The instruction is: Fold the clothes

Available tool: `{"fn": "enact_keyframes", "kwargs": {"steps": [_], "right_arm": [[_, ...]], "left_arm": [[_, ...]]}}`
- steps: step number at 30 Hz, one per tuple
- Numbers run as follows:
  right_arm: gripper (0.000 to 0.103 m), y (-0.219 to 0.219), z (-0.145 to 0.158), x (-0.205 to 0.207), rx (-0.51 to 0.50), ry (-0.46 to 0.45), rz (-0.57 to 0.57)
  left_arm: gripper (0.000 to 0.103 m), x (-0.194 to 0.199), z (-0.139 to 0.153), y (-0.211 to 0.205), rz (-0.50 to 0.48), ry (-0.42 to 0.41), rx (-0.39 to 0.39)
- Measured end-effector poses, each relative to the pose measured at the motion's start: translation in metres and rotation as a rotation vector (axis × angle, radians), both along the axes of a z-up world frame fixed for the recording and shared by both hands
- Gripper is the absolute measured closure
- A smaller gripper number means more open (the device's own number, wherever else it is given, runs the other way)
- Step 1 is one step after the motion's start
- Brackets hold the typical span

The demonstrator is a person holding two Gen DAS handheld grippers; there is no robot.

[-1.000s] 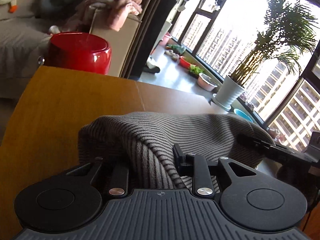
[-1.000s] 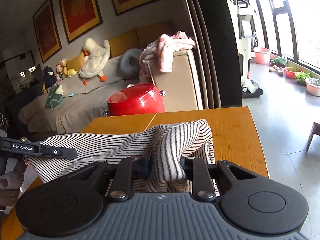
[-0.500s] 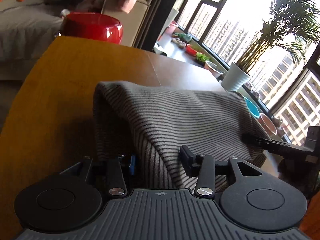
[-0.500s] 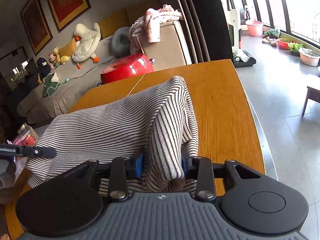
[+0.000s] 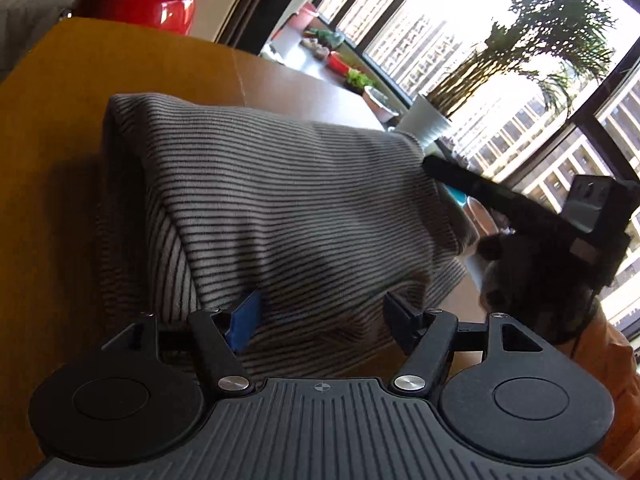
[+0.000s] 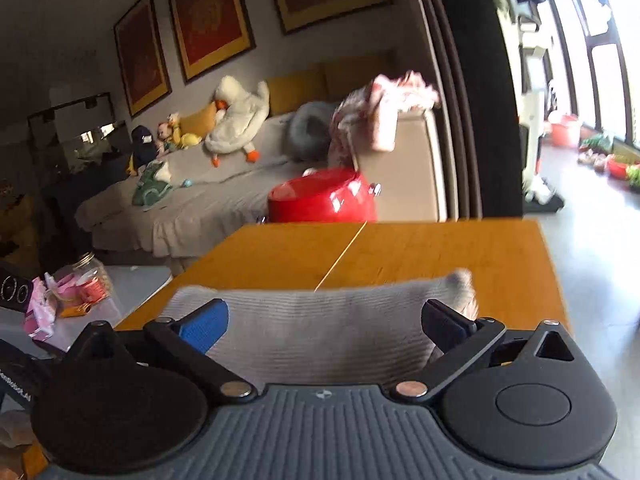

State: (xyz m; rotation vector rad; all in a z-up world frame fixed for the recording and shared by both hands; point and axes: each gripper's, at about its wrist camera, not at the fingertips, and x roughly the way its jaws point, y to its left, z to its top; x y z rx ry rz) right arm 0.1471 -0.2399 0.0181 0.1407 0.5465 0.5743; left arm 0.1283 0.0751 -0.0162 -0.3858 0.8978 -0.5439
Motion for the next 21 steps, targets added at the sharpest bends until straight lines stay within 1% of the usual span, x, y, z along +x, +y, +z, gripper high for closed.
{"fn": "enact_keyframes", "kwargs": {"steps": [1,2,3,8,11,13,15,19,21], "right_arm": [[0.0,0.002,-0.012,0.007,-0.007,0.054,0.006],[0.0,0.003,-0.025,0.008,-0.023,0.079,0.0],[0.0,0.003,-0.031,0.002,-0.03,0.038,0.01],[0.0,0.002,-0.031,-0.028,-0.029,0.051,-0.001],[0.0,0.007,-0.031,-0.05,0.0,0.085,0.033],[0.0,0.013,-0.03,-0.062,0.028,0.112,0.07],[0.0,0.021,-0.03,-0.072,0.044,0.125,0.096],[0.0,0.033,-0.022,-0.083,0.001,0.1,0.076],[0.0,0.024,-0.007,-0.086,0.023,0.055,0.051]], "left_arm": [[0.029,0.004,0.0,0.003,0.01,0.003,-0.009],[0.029,0.009,0.0,0.005,0.02,0.006,-0.017],[0.029,0.014,0.0,0.008,0.03,0.009,-0.025],[0.026,0.046,-0.005,0.013,0.112,-0.039,-0.027],[0.023,0.066,-0.007,0.008,0.165,-0.088,-0.01],[0.018,0.077,-0.007,0.001,0.182,-0.119,0.009],[0.007,0.085,-0.005,-0.012,0.171,-0.142,0.032],[0.006,0.076,0.004,-0.021,0.166,-0.143,0.082],[0.006,0.065,0.011,-0.016,0.168,-0.123,0.069]]}}
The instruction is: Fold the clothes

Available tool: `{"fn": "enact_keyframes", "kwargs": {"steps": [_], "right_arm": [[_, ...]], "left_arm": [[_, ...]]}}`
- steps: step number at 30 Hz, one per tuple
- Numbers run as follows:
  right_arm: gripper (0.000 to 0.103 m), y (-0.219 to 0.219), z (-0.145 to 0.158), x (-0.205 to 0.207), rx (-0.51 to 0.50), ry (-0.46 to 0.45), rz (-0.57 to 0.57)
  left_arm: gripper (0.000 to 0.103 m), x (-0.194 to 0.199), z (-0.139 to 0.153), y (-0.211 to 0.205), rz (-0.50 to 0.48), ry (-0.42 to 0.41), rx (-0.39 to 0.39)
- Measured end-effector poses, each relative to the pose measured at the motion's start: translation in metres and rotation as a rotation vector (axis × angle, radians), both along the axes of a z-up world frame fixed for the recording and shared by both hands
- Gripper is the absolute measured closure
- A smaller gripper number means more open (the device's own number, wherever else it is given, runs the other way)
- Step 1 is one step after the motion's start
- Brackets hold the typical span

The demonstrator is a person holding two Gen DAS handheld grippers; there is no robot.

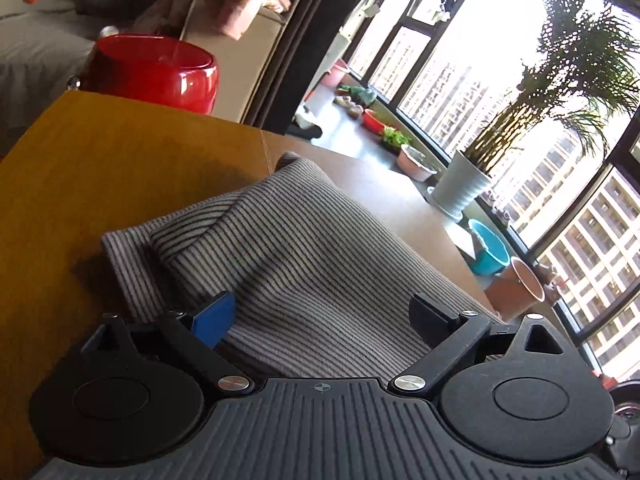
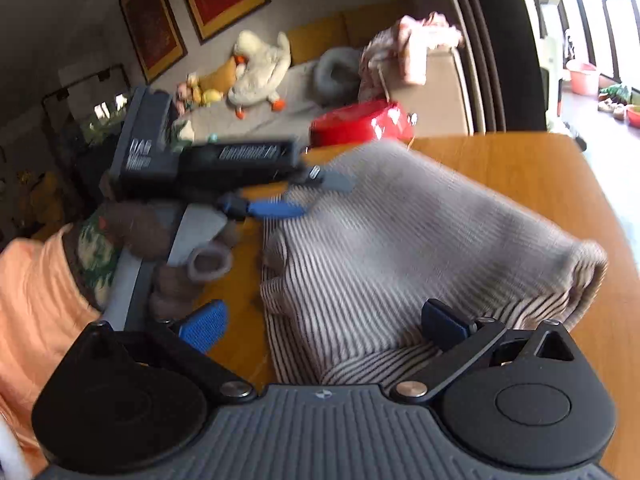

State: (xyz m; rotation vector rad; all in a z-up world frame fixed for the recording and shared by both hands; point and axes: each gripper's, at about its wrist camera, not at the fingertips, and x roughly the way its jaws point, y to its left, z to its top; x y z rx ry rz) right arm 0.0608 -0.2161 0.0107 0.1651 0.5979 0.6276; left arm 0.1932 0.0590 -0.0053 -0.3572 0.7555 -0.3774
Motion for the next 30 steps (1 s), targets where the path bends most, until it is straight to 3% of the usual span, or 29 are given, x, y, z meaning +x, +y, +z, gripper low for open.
{"fn": "enact_keyframes", "kwargs": {"steps": [2,4,6,8,11,16,21,24,30], "right_arm": [[0.0,-0.011,0.015,-0.001,-0.055,-0.106,-0.067],[0.005,-0.018,0.023,0.005,-0.185,-0.203,-0.144],[0.028,-0.022,0.018,0.018,-0.313,-0.216,-0.207],[0.055,-0.028,0.002,0.031,-0.372,-0.146,-0.224],[0.055,-0.033,-0.018,0.032,-0.388,-0.12,-0.236],[0.052,-0.028,-0.018,0.008,-0.363,-0.093,-0.221],[0.047,-0.015,-0.013,-0.031,-0.322,-0.076,-0.104],[0.039,-0.01,-0.003,-0.045,-0.285,-0.059,-0.015],[0.045,0.002,0.021,-0.049,-0.281,-0.178,0.021]], "left_arm": [[0.006,-0.014,0.008,0.005,-0.003,0.003,-0.017],[0.009,-0.027,0.014,0.002,-0.035,0.003,-0.032],[0.03,-0.039,0.016,-0.007,-0.09,0.012,-0.043],[0.047,-0.046,0.013,-0.02,-0.155,0.034,-0.047],[0.049,-0.05,0.001,-0.04,-0.228,0.052,-0.006],[0.059,-0.041,-0.011,-0.039,-0.152,0.03,0.077],[0.057,-0.037,-0.012,-0.029,-0.099,0.015,0.1],[0.056,-0.038,-0.01,-0.025,-0.092,0.01,0.109],[0.054,-0.037,-0.011,-0.024,-0.094,0.007,0.111]]}}
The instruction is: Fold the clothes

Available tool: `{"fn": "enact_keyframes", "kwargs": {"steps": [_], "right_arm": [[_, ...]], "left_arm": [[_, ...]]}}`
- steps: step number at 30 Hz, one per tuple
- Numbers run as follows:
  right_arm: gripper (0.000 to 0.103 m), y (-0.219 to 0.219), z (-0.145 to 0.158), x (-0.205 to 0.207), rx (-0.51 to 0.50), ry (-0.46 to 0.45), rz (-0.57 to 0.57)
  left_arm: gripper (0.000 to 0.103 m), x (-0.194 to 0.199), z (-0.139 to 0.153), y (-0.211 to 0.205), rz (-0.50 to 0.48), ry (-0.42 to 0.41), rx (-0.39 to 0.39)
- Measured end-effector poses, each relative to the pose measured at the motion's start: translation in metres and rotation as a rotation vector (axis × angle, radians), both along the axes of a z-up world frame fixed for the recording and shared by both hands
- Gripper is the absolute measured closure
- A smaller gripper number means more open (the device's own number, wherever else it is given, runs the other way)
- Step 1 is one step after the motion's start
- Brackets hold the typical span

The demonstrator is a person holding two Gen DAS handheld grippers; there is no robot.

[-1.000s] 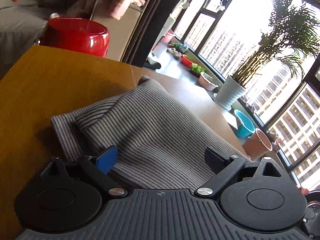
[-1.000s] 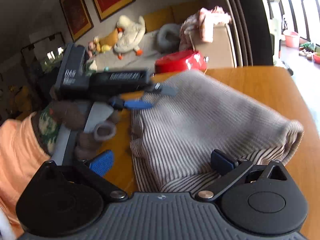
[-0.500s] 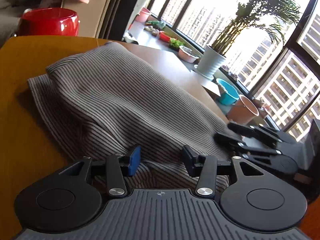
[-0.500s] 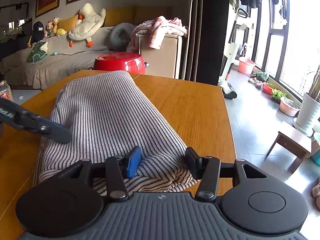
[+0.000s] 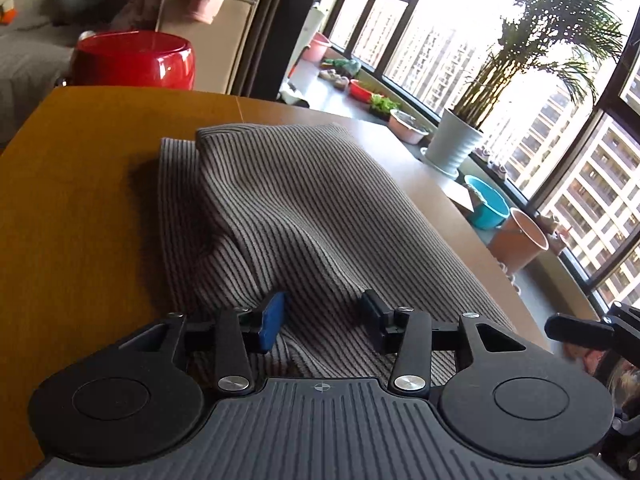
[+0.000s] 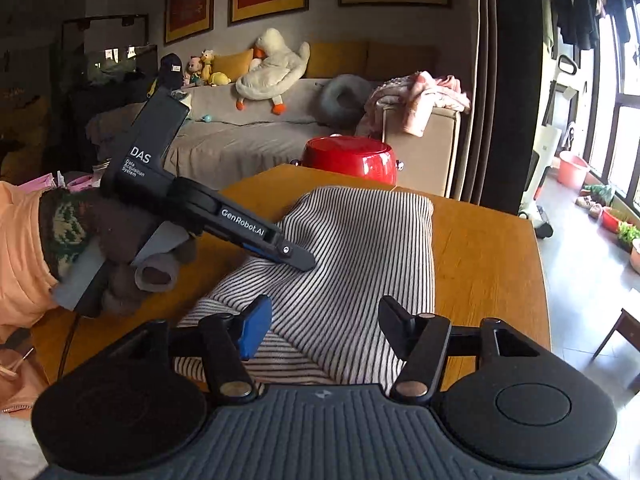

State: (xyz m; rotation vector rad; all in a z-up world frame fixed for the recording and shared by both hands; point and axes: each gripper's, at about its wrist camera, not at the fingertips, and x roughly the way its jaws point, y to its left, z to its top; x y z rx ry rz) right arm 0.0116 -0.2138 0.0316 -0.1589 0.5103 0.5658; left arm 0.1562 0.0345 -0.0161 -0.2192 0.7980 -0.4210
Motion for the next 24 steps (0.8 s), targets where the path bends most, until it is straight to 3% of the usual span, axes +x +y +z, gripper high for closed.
{"fn": "enact_keyframes", "kwargs": {"steps": [3,5,16,19,24], "right_arm": [[0.044,0.005,-0.029,0.02,-0.052,0.102,-0.016],[0.041,0.002,-0.038,0.017,-0.018,0.083,-0.018],[0.039,0.007,-0.012,0.013,-0.074,-0.017,-0.005],[0.039,0.005,-0.025,0.032,-0.062,0.061,-0.043],[0.031,0.006,-0.036,0.043,-0.017,0.13,-0.108]], "left_arm": [[0.053,-0.001,0.0,0.0,-0.001,0.0,-0.001],[0.052,0.0,0.0,0.001,-0.001,-0.002,0.002],[0.048,-0.002,0.0,-0.003,-0.012,-0.016,0.016],[0.047,-0.004,0.001,-0.002,-0.008,-0.015,0.009],[0.03,-0.017,0.013,0.005,-0.003,-0.033,-0.023]]}}
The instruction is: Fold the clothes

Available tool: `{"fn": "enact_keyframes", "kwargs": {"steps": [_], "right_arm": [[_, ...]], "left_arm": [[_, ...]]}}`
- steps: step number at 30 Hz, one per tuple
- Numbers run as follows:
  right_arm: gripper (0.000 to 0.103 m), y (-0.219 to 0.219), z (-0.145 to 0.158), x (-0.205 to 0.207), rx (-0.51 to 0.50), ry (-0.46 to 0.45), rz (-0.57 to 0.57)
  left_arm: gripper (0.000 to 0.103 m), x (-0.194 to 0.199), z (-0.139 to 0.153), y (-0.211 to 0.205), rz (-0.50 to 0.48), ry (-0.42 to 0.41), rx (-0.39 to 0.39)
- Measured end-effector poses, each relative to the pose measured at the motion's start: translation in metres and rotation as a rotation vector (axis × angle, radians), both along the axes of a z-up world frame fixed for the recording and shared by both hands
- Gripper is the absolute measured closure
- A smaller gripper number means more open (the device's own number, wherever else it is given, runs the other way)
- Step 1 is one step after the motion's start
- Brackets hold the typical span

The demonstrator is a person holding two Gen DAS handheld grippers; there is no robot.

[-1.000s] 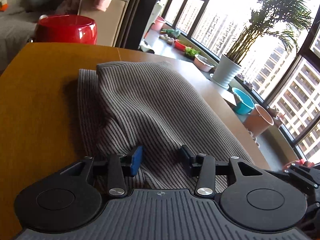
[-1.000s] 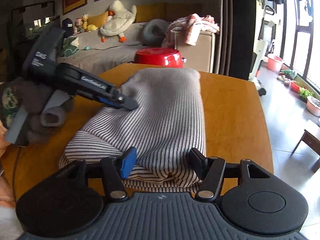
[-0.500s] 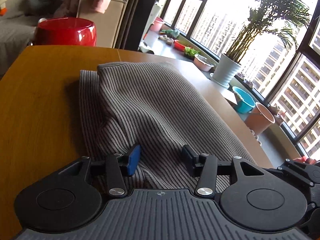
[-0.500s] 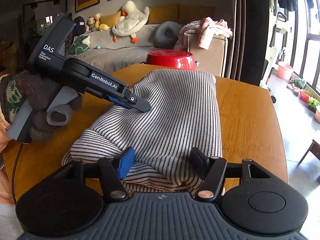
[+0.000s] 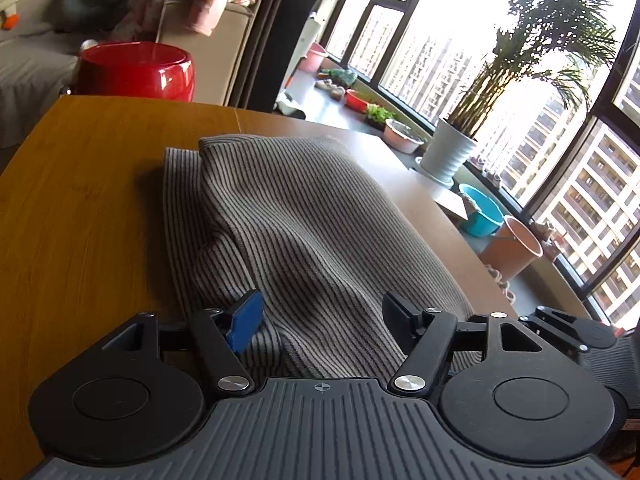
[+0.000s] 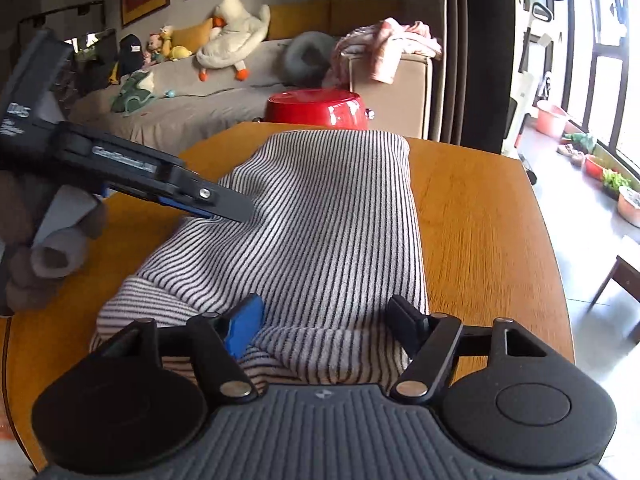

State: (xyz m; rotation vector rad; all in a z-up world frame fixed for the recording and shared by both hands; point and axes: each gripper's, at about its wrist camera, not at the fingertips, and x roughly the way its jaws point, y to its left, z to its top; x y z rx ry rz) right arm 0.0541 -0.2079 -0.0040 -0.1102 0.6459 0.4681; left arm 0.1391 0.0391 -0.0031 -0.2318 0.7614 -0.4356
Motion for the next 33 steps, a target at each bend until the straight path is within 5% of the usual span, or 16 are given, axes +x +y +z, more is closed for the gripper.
{"fn": "enact_keyframes", "kwargs": {"steps": [6,14,19,24,29,30,32,33], "right_arm": [[0.027,0.003,-0.002,-0.001,0.0,0.016,-0.035],[0.027,0.005,-0.003,-0.01,0.02,0.028,-0.068],[0.025,0.016,0.004,-0.032,-0.002,-0.005,0.041],[0.024,0.029,0.029,-0.071,-0.102,-0.193,0.324],[0.023,0.071,0.003,-0.083,-0.26,-0.171,0.508],[0.025,0.076,-0.001,-0.082,-0.284,-0.193,0.494],[0.051,0.083,-0.007,-0.076,-0.304,-0.213,0.462],[0.052,0.075,0.0,-0.061,-0.208,-0.133,0.424]], "left_arm": [[0.04,-0.011,-0.002,-0.01,-0.108,0.043,-0.032],[0.059,0.007,-0.012,0.0,-0.055,0.031,0.028],[0.062,0.018,-0.016,0.013,-0.026,0.042,0.0],[0.044,0.005,-0.006,0.025,-0.018,-0.017,0.018],[0.04,-0.008,0.005,0.042,-0.009,-0.057,0.03],[0.034,-0.013,0.008,0.046,-0.017,-0.069,0.036],[0.026,-0.022,0.013,0.053,-0.032,-0.093,0.049],[0.021,-0.029,0.016,0.054,-0.06,-0.109,0.062]]}}
